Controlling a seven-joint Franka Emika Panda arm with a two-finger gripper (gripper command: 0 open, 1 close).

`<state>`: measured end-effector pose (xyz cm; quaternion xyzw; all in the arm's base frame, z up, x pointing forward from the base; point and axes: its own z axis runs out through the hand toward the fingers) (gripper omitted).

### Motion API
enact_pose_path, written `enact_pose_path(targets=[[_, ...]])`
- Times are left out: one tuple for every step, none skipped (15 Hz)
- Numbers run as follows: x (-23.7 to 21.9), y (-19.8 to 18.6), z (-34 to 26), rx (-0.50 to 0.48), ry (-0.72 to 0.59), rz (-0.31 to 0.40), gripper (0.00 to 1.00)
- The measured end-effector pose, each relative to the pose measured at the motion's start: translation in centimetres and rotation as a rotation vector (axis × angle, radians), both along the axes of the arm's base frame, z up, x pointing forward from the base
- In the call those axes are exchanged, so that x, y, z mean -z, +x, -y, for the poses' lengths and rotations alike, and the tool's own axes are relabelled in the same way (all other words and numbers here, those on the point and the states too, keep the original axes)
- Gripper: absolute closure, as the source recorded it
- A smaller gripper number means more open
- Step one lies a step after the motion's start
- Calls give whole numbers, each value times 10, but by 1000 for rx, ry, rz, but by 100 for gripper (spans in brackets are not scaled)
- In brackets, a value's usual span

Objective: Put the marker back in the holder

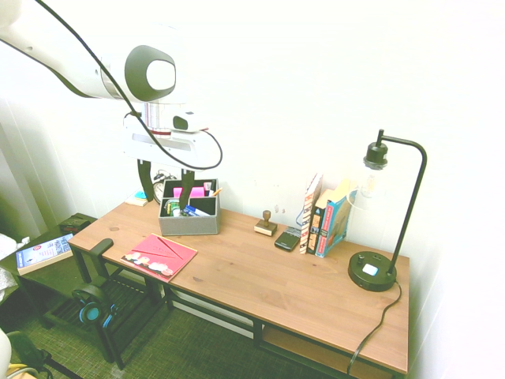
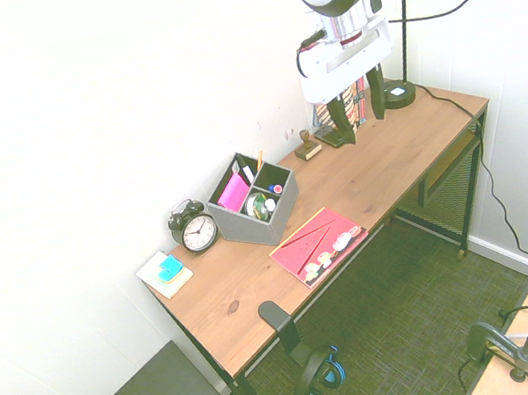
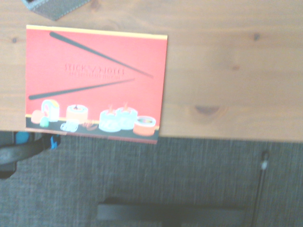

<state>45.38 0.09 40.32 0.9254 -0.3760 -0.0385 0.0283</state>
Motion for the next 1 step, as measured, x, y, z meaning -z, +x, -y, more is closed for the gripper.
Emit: enact_pose_path(targets=[[0, 3, 1, -35, -11, 46, 0]])
